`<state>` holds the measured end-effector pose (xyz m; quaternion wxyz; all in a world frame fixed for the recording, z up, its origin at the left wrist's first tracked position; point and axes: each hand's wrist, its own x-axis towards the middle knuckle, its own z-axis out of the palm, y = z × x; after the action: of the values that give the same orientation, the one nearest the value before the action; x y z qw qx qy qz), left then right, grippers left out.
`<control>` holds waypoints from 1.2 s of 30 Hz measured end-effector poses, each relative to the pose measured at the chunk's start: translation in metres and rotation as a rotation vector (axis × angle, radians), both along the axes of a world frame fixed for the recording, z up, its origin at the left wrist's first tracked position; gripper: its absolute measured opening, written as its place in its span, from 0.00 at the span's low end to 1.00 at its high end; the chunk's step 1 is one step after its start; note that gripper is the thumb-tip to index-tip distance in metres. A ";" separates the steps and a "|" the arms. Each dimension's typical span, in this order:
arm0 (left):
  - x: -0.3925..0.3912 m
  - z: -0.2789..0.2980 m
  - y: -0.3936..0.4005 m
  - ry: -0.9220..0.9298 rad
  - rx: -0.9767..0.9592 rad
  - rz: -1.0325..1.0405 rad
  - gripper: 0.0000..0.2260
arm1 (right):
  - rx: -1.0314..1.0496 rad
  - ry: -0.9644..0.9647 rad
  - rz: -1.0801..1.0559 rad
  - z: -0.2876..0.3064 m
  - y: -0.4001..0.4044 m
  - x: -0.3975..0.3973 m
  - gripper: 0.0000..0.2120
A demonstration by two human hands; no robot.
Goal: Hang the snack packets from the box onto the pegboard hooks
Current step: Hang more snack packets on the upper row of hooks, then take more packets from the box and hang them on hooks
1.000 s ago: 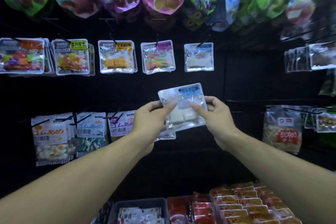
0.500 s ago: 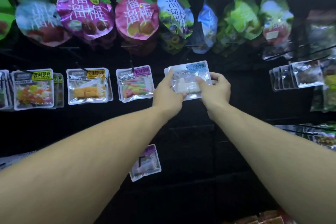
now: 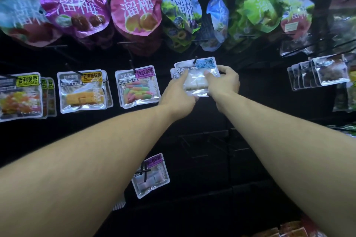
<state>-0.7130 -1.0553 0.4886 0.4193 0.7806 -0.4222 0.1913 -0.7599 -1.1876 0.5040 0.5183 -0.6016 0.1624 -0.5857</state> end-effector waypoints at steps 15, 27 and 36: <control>0.021 -0.016 0.040 -0.070 0.413 0.120 0.38 | -0.169 0.352 -0.248 -0.004 0.000 0.045 0.18; 0.005 -0.063 0.164 -0.284 0.299 0.211 0.19 | -0.565 0.088 -0.150 -0.061 0.095 0.013 0.23; -0.040 -0.253 0.333 -0.338 0.380 0.162 0.16 | -0.821 0.204 0.465 -0.292 0.272 -0.035 0.12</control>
<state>-0.7535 -0.7221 0.2354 0.1719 0.8336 -0.4505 0.2693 -0.7946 -0.9153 0.2124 0.3365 -0.8314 -0.1709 -0.4079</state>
